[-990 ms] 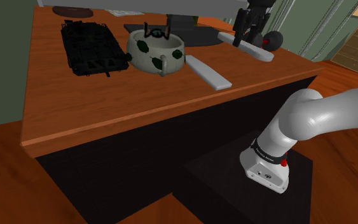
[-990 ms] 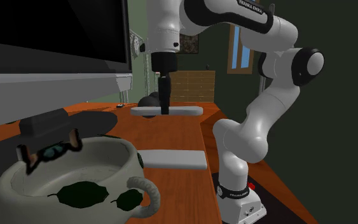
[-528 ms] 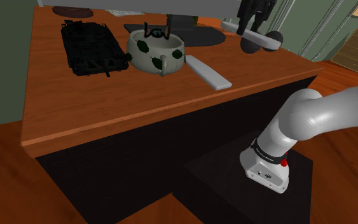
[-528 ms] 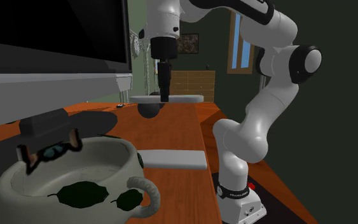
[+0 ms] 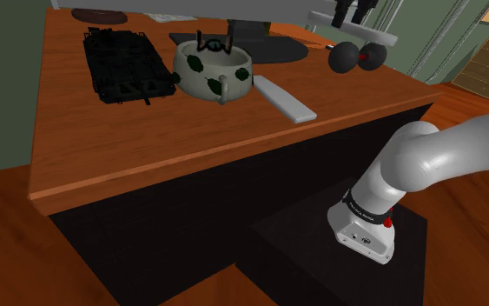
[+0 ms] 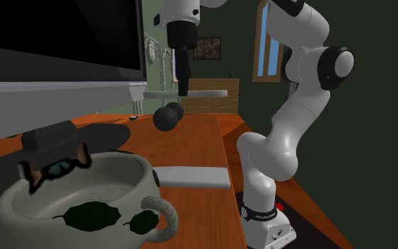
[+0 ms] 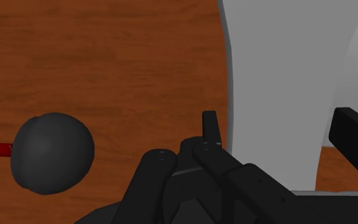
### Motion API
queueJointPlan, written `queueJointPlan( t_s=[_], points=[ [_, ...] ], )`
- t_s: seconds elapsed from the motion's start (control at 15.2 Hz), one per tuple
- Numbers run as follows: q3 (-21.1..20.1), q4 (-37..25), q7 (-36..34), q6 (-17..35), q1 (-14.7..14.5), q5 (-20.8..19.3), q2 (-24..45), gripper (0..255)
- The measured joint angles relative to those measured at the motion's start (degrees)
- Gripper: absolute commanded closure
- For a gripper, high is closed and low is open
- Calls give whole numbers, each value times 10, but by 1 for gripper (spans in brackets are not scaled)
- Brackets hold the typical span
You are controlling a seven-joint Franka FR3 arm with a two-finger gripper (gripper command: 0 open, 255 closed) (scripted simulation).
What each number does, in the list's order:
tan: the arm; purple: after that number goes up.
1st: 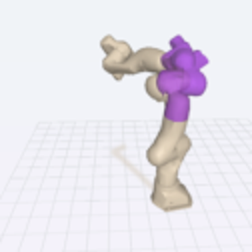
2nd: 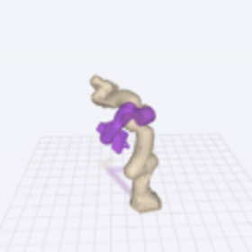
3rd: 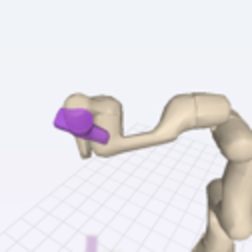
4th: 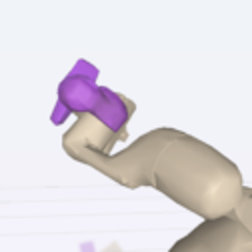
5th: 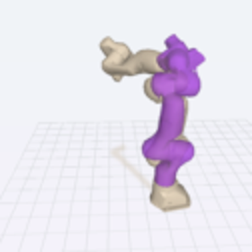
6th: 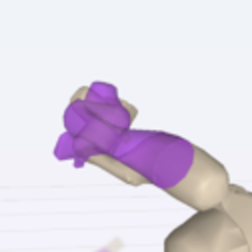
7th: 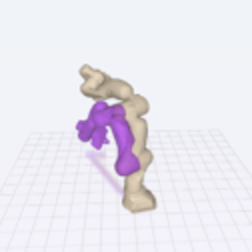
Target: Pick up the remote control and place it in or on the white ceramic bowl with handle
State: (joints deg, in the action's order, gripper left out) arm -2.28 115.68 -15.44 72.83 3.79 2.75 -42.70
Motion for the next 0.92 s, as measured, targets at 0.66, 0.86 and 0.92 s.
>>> queueJointPlan(
  t_s=[0.66, 0.86, 0.92],
  points=[
    [-62, -95, -69, 5, -6, 31, 96, 255],
    [-96, -141, -109, 8, -10, 42, 142, 255],
    [-105, -153, -119, 15, -11, 43, 159, 255]
  ],
)
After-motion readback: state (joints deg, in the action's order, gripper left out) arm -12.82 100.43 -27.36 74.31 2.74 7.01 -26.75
